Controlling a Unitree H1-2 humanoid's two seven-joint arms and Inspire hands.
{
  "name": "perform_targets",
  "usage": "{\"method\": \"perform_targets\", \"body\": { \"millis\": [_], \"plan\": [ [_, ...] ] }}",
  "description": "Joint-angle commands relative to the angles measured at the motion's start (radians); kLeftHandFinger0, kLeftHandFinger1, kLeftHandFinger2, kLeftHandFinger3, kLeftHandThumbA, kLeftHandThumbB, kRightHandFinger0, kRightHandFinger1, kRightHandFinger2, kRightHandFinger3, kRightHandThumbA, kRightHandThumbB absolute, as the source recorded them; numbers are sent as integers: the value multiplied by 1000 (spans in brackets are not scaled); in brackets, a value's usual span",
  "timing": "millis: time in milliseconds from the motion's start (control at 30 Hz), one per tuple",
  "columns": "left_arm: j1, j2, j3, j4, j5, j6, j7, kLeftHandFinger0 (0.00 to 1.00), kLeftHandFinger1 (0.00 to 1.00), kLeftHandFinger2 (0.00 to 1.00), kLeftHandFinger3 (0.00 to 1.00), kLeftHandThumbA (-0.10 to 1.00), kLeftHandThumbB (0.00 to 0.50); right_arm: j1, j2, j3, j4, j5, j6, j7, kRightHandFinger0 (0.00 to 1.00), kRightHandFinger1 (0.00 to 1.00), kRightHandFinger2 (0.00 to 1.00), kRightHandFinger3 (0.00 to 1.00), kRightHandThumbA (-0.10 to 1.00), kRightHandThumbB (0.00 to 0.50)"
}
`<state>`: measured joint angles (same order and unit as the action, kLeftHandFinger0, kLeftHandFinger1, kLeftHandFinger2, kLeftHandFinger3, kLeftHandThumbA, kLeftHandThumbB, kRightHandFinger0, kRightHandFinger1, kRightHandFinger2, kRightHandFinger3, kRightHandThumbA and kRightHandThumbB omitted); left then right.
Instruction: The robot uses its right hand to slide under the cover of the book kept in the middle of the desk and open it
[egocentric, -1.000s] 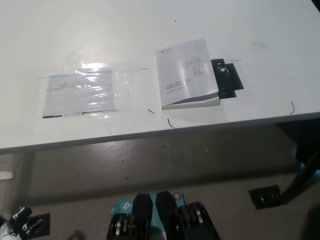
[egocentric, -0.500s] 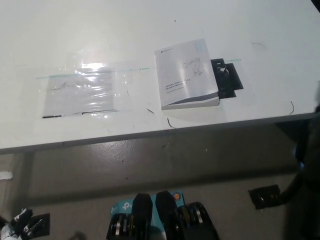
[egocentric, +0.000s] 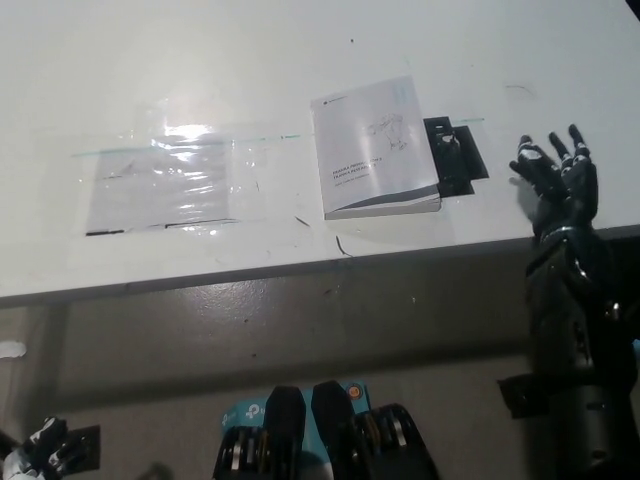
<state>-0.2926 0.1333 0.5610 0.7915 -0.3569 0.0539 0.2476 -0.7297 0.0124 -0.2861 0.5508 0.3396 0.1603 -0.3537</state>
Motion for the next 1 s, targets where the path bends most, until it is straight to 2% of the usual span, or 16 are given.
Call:
{"method": "perform_targets", "body": {
  "millis": [0, 133, 167, 200, 333, 367, 467, 500, 567, 700, 733, 767, 833, 900, 933, 967],
  "plan": [
    [-10, 15, -2, -27, -15, -17, -1, 576, 520, 698, 720, 705, 67, -77, 5, 26, 25, -24, -87, 57, 575, 868, 904, 1000, 614, 31],
    [-16, 13, 2, -18, -17, -22, 7, 531, 505, 683, 714, 673, 63, -84, 11, 32, 37, -22, -91, 67, 622, 902, 926, 1000, 610, 38],
    [-9, 10, -3, -26, -9, -20, 11, 534, 508, 682, 716, 677, 70, -82, 14, 34, 36, -26, -91, 61, 619, 894, 906, 1000, 609, 45],
    [-13, 14, -7, -12, -8, -27, 4, 506, 510, 680, 736, 688, 45, -89, 17, 46, 40, -34, -93, 67, 603, 872, 895, 1000, 609, 52],
    [-9, 17, -9, -12, -10, -22, -1, 542, 520, 708, 755, 699, 51, -104, 21, 62, 51, -48, -101, 69, 583, 867, 893, 1000, 603, 27],
    [0, 19, -17, -24, -6, -14, -13, 520, 535, 742, 770, 748, 50, -113, 23, 66, 57, -53, -100, 66, 568, 847, 878, 1000, 605, 47],
    [-2, 19, -12, -19, -11, -20, -7, 499, 491, 715, 732, 705, 65, -130, 26, 73, 68, -59, -95, 64, 583, 831, 864, 996, 612, 53],
    [3, 20, -15, -25, -9, -16, -8, 525, 497, 715, 736, 720, 61, -125, 28, 73, 66, -60, -93, 65, 585, 825, 866, 998, 619, 51],
    [0, 22, -15, -15, -11, -19, -11, 540, 513, 705, 749, 713, 45, -143, 31, 84, 88, -70, -93, 66, 547, 757, 846, 1000, 623, 37],
    [-1, 17, -10, -22, -16, -20, -6, 493, 514, 695, 754, 704, 42, -156, 39, 94, 125, -75, -113, 76, 547, 787, 837, 998, 626, 64],
    [4, 22, -19, -27, -14, -20, -26, 566, 563, 731, 769, 724, 45, -152, 41, 104, 131, -84, -114, 78, 564, 806, 847, 1000, 633, 46],
    [4, 21, -16, -29, -16, -19, -24, 571, 565, 731, 764, 720, 48, -150, 42, 107, 134, -83, -114, 80, 574, 812, 852, 1000, 636, 48],
    [3, 27, -28, -35, -1, -10, -19, 540, 540, 731, 774, 752, 60, -144, 54, 104, 152, -75, -119, 75, 594, 823, 865, 1000, 623, 24],
    [-5, 30, -27, -20, -3, -21, -16, 505, 518, 722, 761, 745, 66, -142, 56, 105, 158, -75, -123, 78, 605, 833, 878, 1000, 625, 34],
    [-4, 23, -18, -33, -16, -16, -12, 511, 522, 703, 734, 718, 117, -137, 62, 105, 168, -76, -125, 77, 603, 833, 872, 1000, 623, 35],
    [-5, 22, -17, -32, -16, -16, -10, 491, 525, 700, 710, 719, 144, -137, 63, 104, 173, -76, -127, 76, 589, 827, 864, 1000, 619, 40]
  ]
}}
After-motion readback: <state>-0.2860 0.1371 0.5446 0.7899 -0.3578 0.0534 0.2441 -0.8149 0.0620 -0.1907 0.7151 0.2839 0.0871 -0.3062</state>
